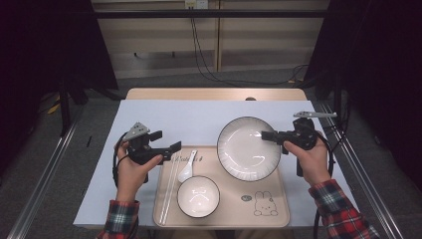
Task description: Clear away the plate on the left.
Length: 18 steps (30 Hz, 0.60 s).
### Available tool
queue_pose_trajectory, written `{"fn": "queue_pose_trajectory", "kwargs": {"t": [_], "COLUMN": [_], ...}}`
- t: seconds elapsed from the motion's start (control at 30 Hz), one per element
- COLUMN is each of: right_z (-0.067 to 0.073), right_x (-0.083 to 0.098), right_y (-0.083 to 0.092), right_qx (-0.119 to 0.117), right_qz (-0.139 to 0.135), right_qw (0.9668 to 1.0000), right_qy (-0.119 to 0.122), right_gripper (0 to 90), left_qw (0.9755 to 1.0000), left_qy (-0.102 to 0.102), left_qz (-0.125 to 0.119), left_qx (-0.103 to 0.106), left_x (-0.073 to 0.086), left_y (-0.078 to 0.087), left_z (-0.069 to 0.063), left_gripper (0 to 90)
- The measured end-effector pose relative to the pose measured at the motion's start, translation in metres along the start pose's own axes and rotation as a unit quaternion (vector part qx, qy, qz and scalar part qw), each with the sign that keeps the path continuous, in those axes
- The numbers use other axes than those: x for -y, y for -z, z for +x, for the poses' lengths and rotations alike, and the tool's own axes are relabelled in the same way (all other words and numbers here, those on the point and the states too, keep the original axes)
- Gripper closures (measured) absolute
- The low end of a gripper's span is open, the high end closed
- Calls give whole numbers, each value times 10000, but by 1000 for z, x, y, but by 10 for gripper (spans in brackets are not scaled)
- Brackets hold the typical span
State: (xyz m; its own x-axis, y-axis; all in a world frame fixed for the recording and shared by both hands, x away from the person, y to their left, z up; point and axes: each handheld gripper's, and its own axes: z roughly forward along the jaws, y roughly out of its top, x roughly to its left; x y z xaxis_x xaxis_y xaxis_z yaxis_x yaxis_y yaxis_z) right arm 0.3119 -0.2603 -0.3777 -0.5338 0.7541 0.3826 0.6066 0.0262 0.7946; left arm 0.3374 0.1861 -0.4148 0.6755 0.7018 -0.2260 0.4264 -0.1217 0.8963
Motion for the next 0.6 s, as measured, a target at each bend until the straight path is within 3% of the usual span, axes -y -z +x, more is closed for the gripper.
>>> {"fn": "queue_pose_trajectory", "kwargs": {"t": [0.6], "right_z": [-4], "right_x": [21], "right_y": [-5], "right_qx": [54], "right_qz": [283], "right_qw": [9996], "right_qy": [6], "right_gripper": [806], "left_qw": [9999], "left_qy": [56], "left_qz": [-51], "left_qx": [-110], "left_x": [2], "left_y": [8], "left_z": [6], "left_gripper": [92]}}
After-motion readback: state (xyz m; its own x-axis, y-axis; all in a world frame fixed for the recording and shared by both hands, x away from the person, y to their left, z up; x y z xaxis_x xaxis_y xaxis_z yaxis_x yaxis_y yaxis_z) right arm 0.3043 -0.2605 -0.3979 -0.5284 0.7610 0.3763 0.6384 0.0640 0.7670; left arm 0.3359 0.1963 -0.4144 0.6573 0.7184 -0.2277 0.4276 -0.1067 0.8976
